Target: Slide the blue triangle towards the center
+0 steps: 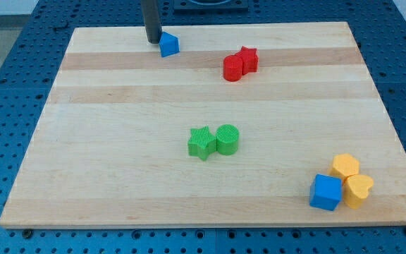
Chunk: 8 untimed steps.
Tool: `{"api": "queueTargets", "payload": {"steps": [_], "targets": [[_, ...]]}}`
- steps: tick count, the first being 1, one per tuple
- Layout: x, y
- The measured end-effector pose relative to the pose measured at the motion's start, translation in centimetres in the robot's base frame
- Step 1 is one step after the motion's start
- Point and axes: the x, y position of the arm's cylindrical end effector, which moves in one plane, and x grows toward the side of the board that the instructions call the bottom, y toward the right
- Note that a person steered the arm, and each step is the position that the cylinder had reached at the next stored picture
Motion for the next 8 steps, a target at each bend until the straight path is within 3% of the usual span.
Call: {"api": "queueTargets", "payload": {"steps": [2, 5, 8], "targets": [[-3.4, 0.2], [-1.6, 9.4], [-2.3, 5.0]]}}
